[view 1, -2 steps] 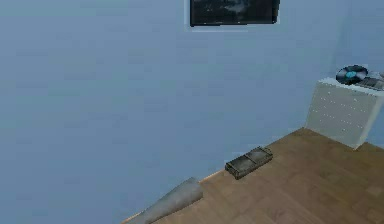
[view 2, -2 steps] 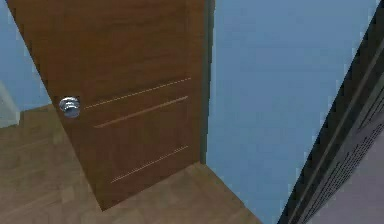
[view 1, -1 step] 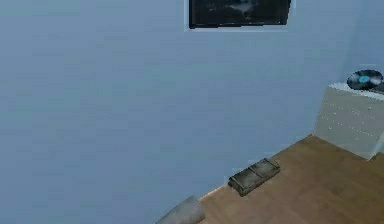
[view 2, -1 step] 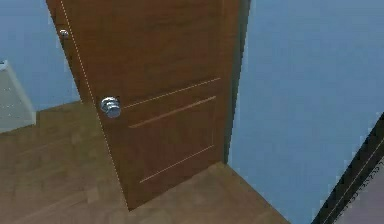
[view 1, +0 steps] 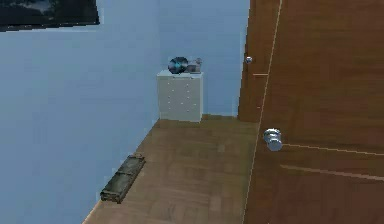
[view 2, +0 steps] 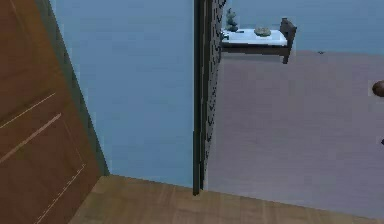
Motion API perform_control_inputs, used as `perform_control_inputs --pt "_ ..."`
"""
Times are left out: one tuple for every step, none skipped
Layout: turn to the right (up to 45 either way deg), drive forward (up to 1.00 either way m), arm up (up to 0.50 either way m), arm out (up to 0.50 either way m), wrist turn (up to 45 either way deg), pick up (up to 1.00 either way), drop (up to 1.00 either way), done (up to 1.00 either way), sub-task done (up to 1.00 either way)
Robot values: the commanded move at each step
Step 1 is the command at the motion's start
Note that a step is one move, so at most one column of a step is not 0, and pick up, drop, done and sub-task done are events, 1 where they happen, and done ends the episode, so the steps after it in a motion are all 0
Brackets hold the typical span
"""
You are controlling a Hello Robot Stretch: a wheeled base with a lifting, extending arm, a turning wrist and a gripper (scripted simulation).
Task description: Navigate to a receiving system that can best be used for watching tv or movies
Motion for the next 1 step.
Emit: perform_control_inputs --pt "9.0 0.0 0.0 0.0 0.0 0.0 0.0 0.0 0.0"
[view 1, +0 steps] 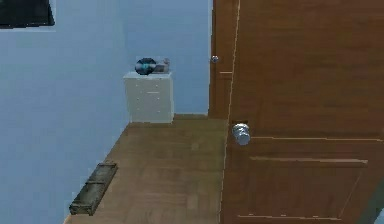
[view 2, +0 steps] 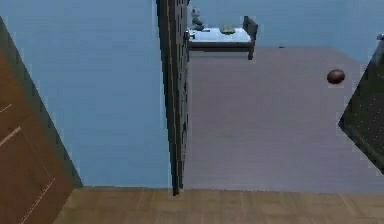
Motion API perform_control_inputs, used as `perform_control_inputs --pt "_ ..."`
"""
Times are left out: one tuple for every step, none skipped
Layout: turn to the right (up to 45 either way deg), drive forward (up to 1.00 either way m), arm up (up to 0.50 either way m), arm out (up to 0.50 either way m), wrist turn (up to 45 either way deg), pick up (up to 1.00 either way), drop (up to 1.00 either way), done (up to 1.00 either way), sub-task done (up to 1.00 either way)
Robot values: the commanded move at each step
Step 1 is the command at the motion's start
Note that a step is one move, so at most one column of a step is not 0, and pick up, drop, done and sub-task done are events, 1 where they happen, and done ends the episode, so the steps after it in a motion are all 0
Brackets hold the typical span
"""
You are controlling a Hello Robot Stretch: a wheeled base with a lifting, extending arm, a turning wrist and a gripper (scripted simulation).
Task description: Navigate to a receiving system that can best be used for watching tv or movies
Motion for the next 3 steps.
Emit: perform_control_inputs --pt "0.0 0.15 0.0 0.0 0.0 0.0 0.0 0.0 0.0" --pt "-45.0 0.0 0.0 0.0 0.0 0.0 0.0 0.0 0.0" --pt "-15.0 0.0 0.0 0.0 0.0 0.0 0.0 0.0 0.0"
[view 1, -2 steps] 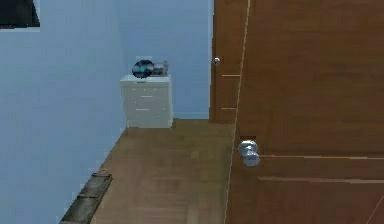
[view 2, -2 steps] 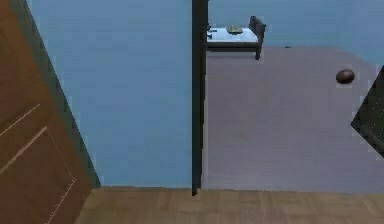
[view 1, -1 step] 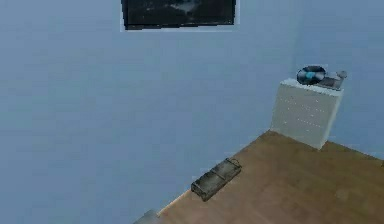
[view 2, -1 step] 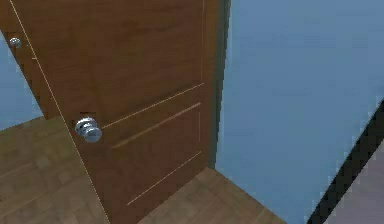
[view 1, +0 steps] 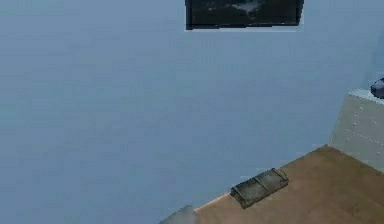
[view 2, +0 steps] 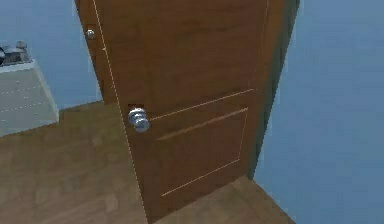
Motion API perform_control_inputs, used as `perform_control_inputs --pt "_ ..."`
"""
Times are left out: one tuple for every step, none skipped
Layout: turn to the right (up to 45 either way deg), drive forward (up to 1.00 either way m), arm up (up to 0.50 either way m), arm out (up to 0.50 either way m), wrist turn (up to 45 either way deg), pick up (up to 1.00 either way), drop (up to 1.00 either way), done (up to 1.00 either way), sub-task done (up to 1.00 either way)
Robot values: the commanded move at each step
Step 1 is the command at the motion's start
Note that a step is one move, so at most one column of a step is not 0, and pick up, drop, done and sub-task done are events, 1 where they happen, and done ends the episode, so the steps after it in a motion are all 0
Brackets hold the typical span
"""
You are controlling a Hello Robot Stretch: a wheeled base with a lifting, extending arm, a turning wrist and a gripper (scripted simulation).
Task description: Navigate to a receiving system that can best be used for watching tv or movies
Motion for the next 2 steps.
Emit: perform_control_inputs --pt "0.0 0.3 0.0 0.0 0.0 0.0 0.0 0.0 0.0" --pt "45.0 0.0 0.0 0.0 0.0 0.0 0.0 0.0 0.0"
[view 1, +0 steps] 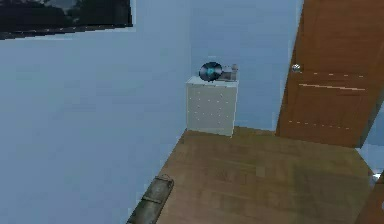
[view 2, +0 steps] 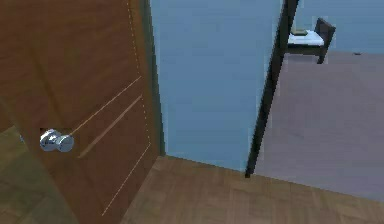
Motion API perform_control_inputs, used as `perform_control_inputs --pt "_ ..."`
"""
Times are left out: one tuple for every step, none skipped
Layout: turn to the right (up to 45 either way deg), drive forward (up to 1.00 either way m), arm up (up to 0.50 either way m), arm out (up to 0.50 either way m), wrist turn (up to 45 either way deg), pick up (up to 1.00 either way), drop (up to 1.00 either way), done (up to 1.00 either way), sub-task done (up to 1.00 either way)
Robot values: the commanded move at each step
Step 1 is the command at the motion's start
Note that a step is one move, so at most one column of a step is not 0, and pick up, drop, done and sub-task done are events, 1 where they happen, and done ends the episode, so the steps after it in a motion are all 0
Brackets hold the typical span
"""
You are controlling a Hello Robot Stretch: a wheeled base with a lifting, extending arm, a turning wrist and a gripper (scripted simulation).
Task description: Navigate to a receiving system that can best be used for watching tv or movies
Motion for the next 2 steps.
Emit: perform_control_inputs --pt "12.0 0.0 0.0 0.0 0.0 0.0 0.0 0.0 0.0" --pt "0.0 0.75 0.0 0.0 0.0 0.0 0.0 0.0 0.0"
